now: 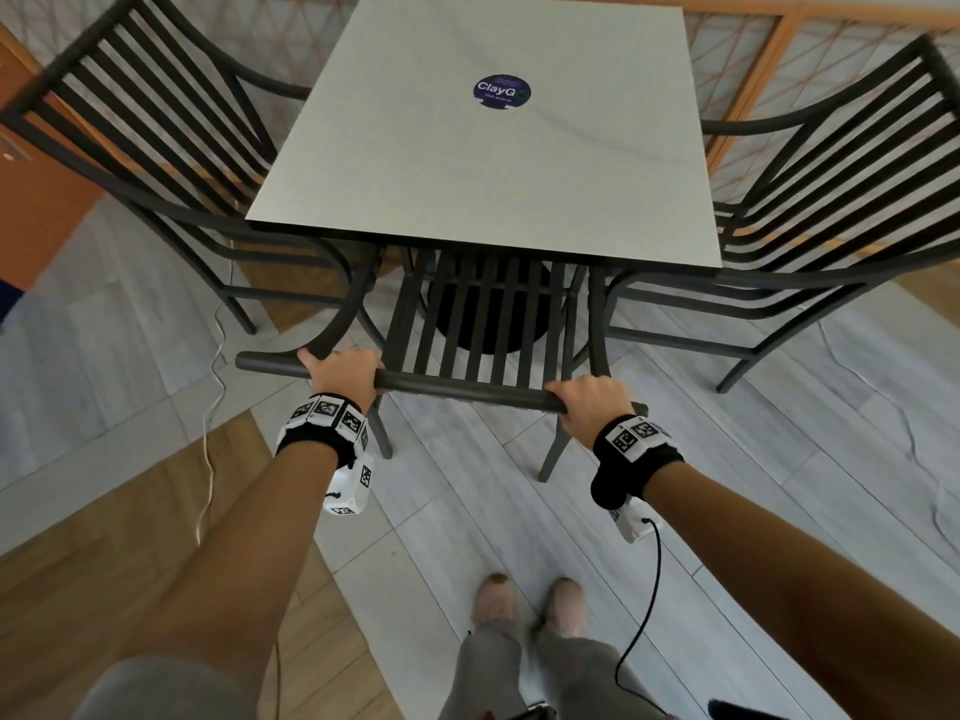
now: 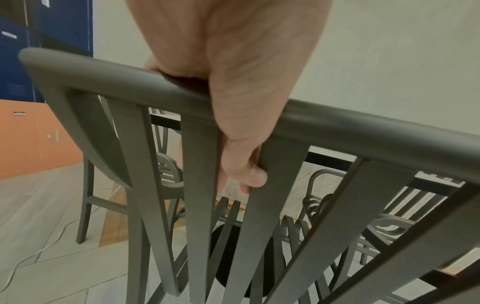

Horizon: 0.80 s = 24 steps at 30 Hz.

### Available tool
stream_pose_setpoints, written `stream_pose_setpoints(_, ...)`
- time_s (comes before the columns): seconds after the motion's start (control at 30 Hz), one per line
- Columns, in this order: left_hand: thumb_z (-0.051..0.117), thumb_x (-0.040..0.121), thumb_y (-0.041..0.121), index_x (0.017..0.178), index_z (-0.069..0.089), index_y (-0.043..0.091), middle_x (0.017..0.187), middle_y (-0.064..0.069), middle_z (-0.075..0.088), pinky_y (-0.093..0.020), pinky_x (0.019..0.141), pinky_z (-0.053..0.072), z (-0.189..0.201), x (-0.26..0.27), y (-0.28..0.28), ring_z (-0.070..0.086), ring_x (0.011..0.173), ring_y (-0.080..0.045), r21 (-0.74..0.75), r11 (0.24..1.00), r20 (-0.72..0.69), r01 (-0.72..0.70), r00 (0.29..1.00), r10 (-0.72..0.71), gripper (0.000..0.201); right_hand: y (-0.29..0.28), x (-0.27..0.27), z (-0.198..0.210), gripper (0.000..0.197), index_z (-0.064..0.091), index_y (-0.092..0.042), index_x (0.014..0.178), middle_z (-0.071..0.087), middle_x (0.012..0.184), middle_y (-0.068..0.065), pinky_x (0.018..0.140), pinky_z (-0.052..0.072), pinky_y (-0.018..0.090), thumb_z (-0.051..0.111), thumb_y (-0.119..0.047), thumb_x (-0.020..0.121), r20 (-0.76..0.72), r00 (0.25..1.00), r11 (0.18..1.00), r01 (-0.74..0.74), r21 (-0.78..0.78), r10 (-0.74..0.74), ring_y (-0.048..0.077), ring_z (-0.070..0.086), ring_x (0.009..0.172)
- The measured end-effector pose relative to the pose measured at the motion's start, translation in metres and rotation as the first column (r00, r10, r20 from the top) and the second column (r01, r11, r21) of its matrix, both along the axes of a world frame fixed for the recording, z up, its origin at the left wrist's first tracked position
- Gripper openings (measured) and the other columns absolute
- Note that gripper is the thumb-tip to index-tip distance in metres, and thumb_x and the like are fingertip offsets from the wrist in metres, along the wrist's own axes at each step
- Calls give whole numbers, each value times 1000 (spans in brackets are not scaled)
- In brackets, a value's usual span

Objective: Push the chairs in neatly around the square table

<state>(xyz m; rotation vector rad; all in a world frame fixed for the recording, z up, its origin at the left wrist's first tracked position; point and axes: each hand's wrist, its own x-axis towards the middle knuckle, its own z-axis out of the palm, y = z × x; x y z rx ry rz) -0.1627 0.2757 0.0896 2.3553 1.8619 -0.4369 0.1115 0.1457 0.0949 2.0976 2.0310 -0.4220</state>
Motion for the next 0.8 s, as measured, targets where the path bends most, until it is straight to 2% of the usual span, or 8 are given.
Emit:
stream_pose_setpoints(0.1,63,87,33,84,71,26,77,3,68,-69,112,17,3,1,-2,63,83,-24,-28,999,22,-20,1000,20,11,-1,1,0,19,58,-26,111,68,88,4,70,54,39,48,-28,95,-20,1000,1000,-8,10,9,28,65,82)
stream_pose_setpoints(0.2,64,86,41,88,72,29,86,1,70,-65,114,15,8,4,-6,61,100,-26,-50,999,82,-21,996,25,15,-4,2,2,31,56,-21,111,68,89,6,64,46,34,48,-46,94,-42,999,999,-25,29,26,29,66,83)
stream_pose_setpoints(0.3,64,83,49,90,72,29,92,1,71,-58,114,19,8,6,-16,57,108,-26,-30,1000,159,3,987,1,22,-10,6,4,33,52,-20,112,67,90,5,65,48,35,49,-47,94,-102,995,999,-15,48,20,28,65,82)
stream_pose_setpoints(0.5,64,85,45,111,64,23,116,0,66,-53,117,22,9,29,-58,52,120,-25,97,994,320,50,944,-79,35,-30,14,20,26,51,-26,113,65,87,-1,68,55,35,53,-40,92,-248,969,997,32,67,-15,20,63,76)
stream_pose_setpoints(0.63,64,87,37,132,53,22,137,-1,56,-50,120,20,11,49,-90,40,135,-24,93,990,448,107,883,-138,49,-42,25,45,27,53,-31,118,69,91,-1,65,48,30,54,-33,92,-312,950,996,51,74,-26,21,65,80)
stream_pose_setpoints(0.73,64,89,24,145,40,20,155,-1,38,-48,120,26,18,54,-110,23,147,-23,60,992,528,113,840,-127,61,-54,34,75,32,53,-31,124,73,102,-4,74,54,34,54,-30,92,-316,949,996,37,86,-8,18,67,87)
stream_pose_setpoints(0.8,60,91,21,150,30,26,162,3,21,-47,120,28,16,48,-138,14,150,-18,34,991,581,128,805,-124,66,-67,44,100,28,56,-33,120,73,101,-7,79,57,38,56,-32,91,-369,928,988,16,151,41,12,68,88)
